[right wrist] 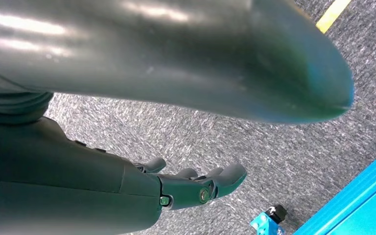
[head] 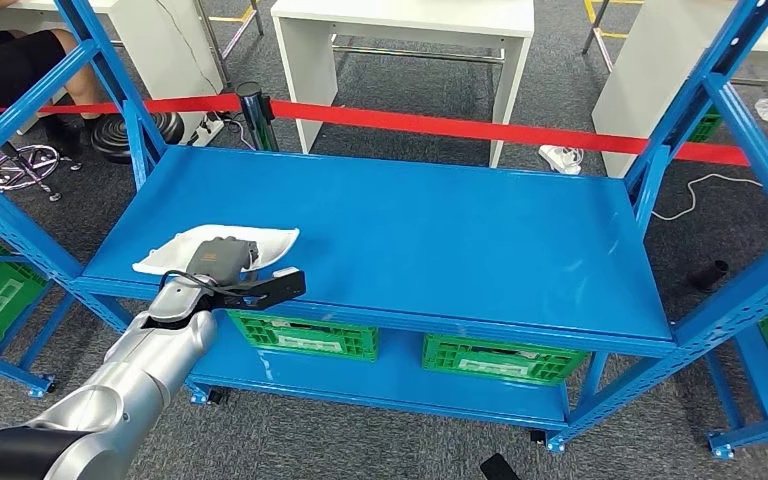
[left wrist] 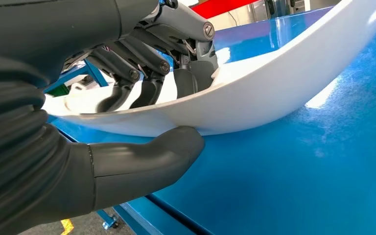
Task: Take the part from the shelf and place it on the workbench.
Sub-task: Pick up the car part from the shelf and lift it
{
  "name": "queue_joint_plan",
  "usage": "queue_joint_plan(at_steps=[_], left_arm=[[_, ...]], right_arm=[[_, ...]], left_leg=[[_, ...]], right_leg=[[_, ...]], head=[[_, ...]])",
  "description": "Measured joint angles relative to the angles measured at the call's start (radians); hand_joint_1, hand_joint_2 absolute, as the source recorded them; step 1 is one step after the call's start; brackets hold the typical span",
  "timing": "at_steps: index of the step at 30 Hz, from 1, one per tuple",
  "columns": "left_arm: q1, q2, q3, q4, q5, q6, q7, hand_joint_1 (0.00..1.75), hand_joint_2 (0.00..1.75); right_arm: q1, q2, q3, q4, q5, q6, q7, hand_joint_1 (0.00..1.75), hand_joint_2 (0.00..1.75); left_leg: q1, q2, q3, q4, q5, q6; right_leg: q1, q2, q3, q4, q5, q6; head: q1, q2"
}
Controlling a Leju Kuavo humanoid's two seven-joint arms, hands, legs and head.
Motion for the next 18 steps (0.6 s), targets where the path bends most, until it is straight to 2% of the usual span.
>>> queue_joint_plan(at_steps=[7, 12, 13, 16, 18], left_arm=[[0.0, 0.0, 0.0, 0.0, 0.0, 0.0, 0.002, 1.51, 1.75], [0.0, 0.001, 0.0, 0.0, 0.001, 0.0, -0.001, 1.51, 1.75], [0.0, 0.001, 0.0, 0.0, 0.001, 0.0, -0.001, 1.4, 1.75], [0.001, 0.002, 0.0, 0.0, 0.006, -0.006, -0.004, 0.89, 1.75], [0.003, 0.003, 0.001, 0.0, 0.017, -0.019, -0.013, 0.81, 1.75]], right_arm=[[0.0, 0.0, 0.0, 0.0, 0.0, 0.001, 0.001, 0.0, 0.0], [0.0, 0.0, 0.0, 0.0, -0.001, 0.001, 0.001, 0.0, 0.0], [0.0, 0.0, 0.0, 0.0, -0.002, 0.001, 0.001, 0.0, 0.0], [0.0, 0.0, 0.0, 0.0, -0.002, 0.001, 0.001, 0.0, 0.0], [0.0, 0.0, 0.0, 0.0, -0.002, 0.001, 0.001, 0.0, 0.0]], left_leg=[[0.0, 0.0, 0.0, 0.0, 0.0, 0.0], [0.0, 0.0, 0.0, 0.0, 0.0, 0.0], [0.0, 0.0, 0.0, 0.0, 0.0, 0.0], [0.0, 0.0, 0.0, 0.0, 0.0, 0.0], [0.0, 0.0, 0.0, 0.0, 0.0, 0.0]], right_leg=[[0.0, 0.0, 0.0, 0.0, 0.0, 0.0], [0.0, 0.0, 0.0, 0.0, 0.0, 0.0], [0.0, 0.0, 0.0, 0.0, 0.0, 0.0], [0.0, 0.0, 0.0, 0.0, 0.0, 0.0], [0.0, 0.0, 0.0, 0.0, 0.0, 0.0]], head=[[0.0, 0.0], [0.0, 0.0], [0.0, 0.0], [0.0, 0.0], [0.0, 0.0]])
